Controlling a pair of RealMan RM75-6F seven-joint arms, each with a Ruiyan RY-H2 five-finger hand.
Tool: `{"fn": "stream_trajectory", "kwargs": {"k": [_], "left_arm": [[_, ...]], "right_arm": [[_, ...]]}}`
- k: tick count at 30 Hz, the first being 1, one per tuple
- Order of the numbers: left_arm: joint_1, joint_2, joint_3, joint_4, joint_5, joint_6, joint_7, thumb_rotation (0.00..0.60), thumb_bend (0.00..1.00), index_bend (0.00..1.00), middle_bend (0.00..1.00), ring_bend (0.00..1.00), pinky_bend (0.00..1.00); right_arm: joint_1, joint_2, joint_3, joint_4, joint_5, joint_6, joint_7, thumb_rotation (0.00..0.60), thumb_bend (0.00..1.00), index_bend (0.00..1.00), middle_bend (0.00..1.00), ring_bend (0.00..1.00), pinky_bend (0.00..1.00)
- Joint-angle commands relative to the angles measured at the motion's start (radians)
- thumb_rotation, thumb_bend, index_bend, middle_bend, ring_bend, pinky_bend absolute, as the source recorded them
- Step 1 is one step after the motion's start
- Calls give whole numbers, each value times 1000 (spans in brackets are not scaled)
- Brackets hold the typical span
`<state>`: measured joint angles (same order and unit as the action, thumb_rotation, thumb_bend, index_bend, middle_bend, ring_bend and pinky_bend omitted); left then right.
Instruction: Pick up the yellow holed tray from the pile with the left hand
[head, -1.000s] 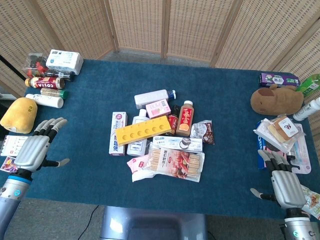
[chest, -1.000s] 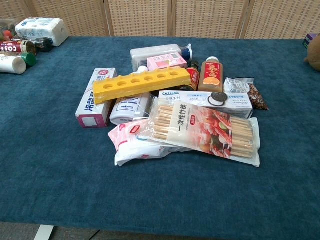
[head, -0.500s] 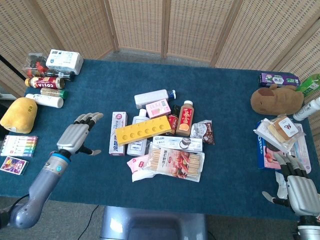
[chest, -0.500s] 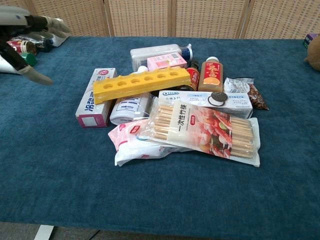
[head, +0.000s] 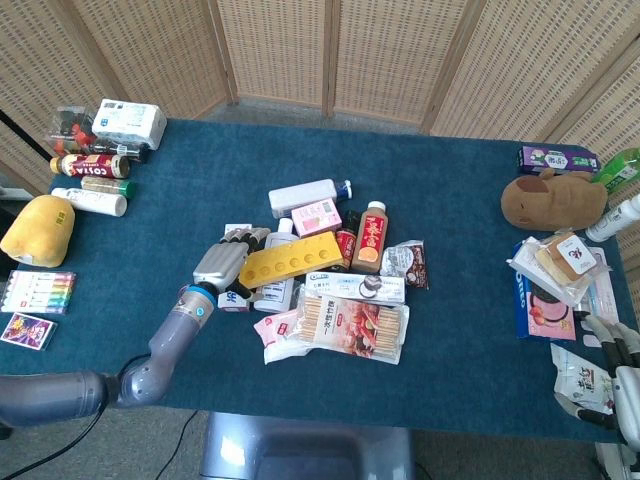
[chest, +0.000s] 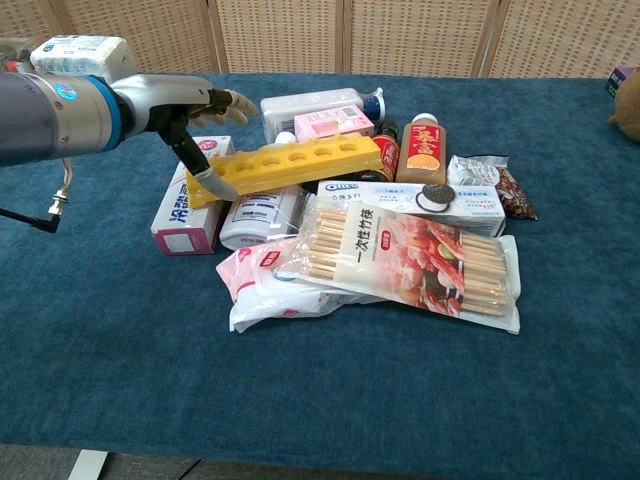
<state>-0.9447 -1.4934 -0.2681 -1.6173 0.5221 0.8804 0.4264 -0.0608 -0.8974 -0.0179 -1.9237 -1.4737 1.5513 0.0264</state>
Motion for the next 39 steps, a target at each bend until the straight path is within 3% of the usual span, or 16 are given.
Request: {"fn": "stream_trajectory", "kwargs": {"k": [1,4,6,11,14,17,23,29,39], "left_arm": [[-46,-59,-8,74,-36,-27,5,600,139,48,0,0,0],[-74,-104,-15,136,-59,-54,-4,600,140,65,0,5,0],[-92,-131,-19,173,-65,-67,-8,600,139,96,10,60,0],[-110,-184,-21,229,-51,-41,-16,600,153,310,250,362,5],[-112,-198,-22,243,-46,-28,-19,600,185,427,366,494,117],[-103,-199,-34,242,-33,-4,-37,600,217,526,468,609,297],[-73,-153,-50,200,-17,18,-68,600,227,548,516,674,376],[-30,-76,-78,123,20,51,-115,600,229,549,517,677,383],[86,144,-122,-152,149,153,-202,600,229,549,516,678,383]], "right_arm": [[-13,9,-3,6,7,9,13,600,40,0,0,0,0],[-25,17,-4,6,8,22,23,600,39,0,0,0,0],[-35,20,-4,8,8,34,31,600,38,0,0,0,0],[-51,29,-6,9,6,46,51,600,38,0,0,0,0],[-53,33,-5,8,5,44,64,600,40,0,0,0,0],[-51,34,-1,5,0,43,62,600,41,0,0,0,0],[-46,33,2,-2,-8,34,58,600,38,0,0,0,0],[-42,34,8,-7,-8,27,52,600,39,0,0,0,0],[-32,20,10,4,-22,8,55,600,39,0,0,0,0]]}}
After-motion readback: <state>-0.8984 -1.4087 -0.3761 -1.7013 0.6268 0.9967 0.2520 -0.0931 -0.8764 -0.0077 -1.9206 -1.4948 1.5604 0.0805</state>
